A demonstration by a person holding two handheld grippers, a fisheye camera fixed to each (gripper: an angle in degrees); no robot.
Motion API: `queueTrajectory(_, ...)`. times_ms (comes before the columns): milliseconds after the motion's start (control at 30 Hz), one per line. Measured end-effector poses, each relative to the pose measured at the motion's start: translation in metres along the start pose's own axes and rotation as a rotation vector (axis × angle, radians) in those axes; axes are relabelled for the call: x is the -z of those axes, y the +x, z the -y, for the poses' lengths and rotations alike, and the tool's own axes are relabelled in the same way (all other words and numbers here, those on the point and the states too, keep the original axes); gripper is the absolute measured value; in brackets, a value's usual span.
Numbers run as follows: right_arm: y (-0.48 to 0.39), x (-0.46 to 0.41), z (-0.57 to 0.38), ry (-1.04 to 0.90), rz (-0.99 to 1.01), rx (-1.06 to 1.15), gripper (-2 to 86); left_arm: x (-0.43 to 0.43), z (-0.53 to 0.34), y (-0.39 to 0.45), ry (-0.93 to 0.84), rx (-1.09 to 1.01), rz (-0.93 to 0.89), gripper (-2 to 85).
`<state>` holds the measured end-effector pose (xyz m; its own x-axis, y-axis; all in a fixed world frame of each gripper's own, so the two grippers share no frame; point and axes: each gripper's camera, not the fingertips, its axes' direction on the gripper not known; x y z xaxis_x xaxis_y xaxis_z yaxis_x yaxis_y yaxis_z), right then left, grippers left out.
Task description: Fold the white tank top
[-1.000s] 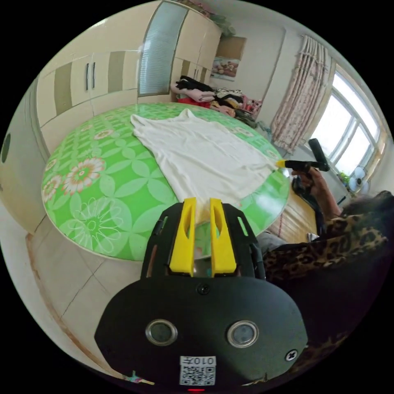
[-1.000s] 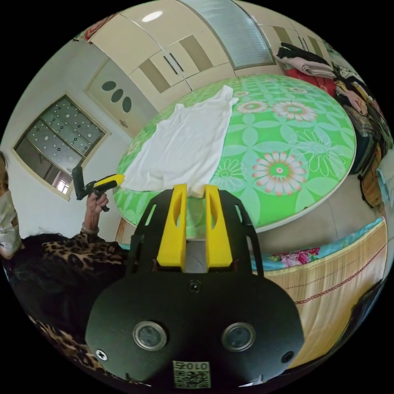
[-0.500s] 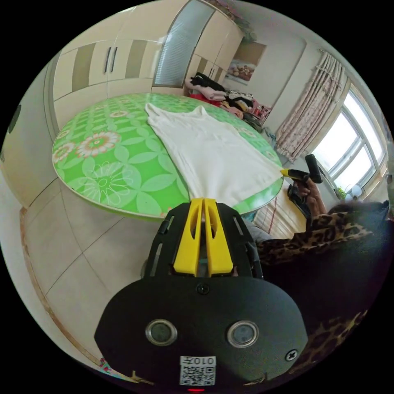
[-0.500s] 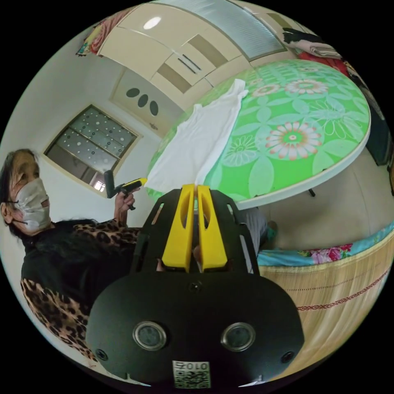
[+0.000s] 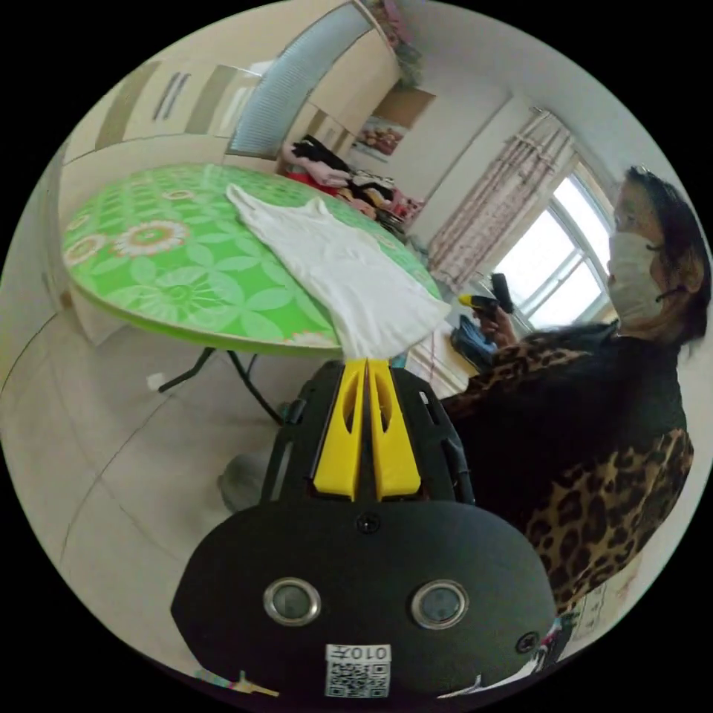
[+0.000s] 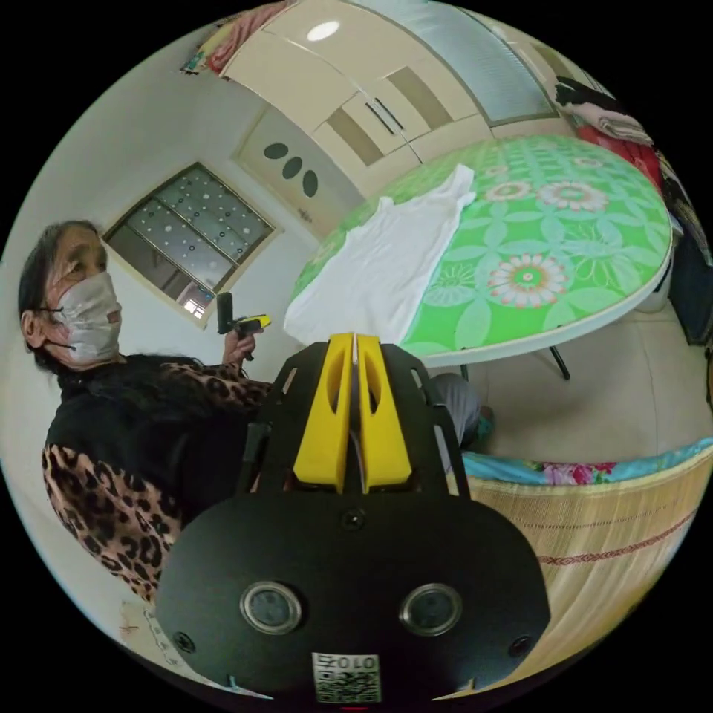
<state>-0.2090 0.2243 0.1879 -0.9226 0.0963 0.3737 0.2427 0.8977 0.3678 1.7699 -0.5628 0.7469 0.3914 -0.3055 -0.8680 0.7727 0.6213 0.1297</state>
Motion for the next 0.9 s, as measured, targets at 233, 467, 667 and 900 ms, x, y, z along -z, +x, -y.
queueTrajectory(233, 0.076, 0.015, 0.120, 0.142, 0.105, -0.054, 9.5, 0.034, 0.091, -0.071, 0.256, 0.169, 0.116, 2.7)
queueTrajectory(467, 0.156, -0.035, 0.220, 0.063, 0.118, -0.183, 10.8, -0.025, 0.216, -0.187, 0.146, 0.361, -0.050, 4.9)
queueTrajectory(667, 0.211, -0.063, 0.269, 0.033, 0.094, -0.273, 11.2, -0.070, 0.306, -0.244, 0.034, 0.481, -0.076, 6.2)
queueTrajectory(900, 0.247, -0.092, 0.297, 0.001, 0.091, -0.288, 11.4, -0.112, 0.333, -0.302, -0.007, 0.672, -0.153, 9.1)
